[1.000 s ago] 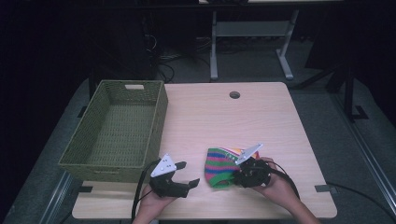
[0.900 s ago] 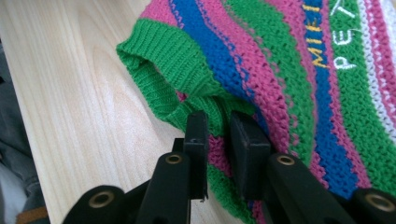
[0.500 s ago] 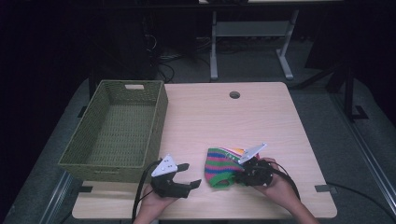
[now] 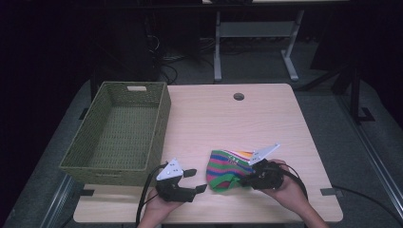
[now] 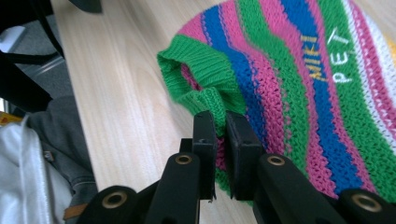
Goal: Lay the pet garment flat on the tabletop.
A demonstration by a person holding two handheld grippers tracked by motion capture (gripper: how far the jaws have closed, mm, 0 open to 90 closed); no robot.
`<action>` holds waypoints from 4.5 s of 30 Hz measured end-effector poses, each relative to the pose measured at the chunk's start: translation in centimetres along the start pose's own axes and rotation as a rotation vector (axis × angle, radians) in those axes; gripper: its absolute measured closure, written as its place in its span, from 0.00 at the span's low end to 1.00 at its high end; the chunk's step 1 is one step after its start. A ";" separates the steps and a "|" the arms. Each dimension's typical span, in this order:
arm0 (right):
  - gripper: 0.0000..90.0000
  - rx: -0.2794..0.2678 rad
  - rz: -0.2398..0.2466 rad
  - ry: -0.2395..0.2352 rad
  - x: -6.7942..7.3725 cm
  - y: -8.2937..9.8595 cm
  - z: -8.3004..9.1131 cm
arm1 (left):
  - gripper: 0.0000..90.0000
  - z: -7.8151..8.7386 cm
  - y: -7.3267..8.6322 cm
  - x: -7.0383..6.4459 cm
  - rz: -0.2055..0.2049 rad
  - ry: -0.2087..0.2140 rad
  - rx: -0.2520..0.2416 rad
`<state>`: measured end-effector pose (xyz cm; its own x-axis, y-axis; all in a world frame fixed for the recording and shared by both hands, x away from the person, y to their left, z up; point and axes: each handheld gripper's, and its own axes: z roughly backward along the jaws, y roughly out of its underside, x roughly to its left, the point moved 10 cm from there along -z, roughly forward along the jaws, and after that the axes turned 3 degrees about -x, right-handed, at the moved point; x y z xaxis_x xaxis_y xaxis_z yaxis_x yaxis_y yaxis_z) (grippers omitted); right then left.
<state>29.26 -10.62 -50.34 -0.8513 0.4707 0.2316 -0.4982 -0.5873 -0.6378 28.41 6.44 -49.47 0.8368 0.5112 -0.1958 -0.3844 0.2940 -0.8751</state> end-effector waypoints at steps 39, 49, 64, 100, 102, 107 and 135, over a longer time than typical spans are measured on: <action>0.92 -0.169 0.010 -0.036 0.4 -3.2 5.0 | 0.38 -2.8 -0.2 -1.0 -0.151 0.084 0.056; 0.92 -0.182 0.010 -0.038 0.6 -4.1 5.8 | 0.51 -3.4 -0.6 -0.6 -0.175 0.046 0.038; 0.92 -0.176 0.017 -0.051 0.9 -3.8 5.8 | 0.89 -1.3 -3.2 0.1 -0.115 0.050 -0.081; 0.92 -0.148 -0.002 0.029 -2.9 -9.8 5.6 | 0.90 -2.8 -11.2 5.8 -0.094 -0.048 -0.095; 0.92 -0.143 -0.028 0.045 -4.2 -9.9 5.5 | 0.90 -3.4 -11.0 6.5 -0.075 -0.053 -0.086; 0.92 -0.122 -0.067 0.069 -6.3 -9.6 5.0 | 0.90 -4.7 -10.6 8.0 -0.032 -0.078 -0.075; 0.68 -0.251 -0.184 0.310 -14.2 -10.8 6.5 | 0.68 -9.1 -12.0 10.1 0.006 -0.154 -0.052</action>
<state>45.69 -15.27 -41.95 -0.6436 0.7503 0.1511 -0.5490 -0.3150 -0.7742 45.06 0.72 -44.95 0.7635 0.6318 -0.1339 -0.3648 0.2508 -0.8967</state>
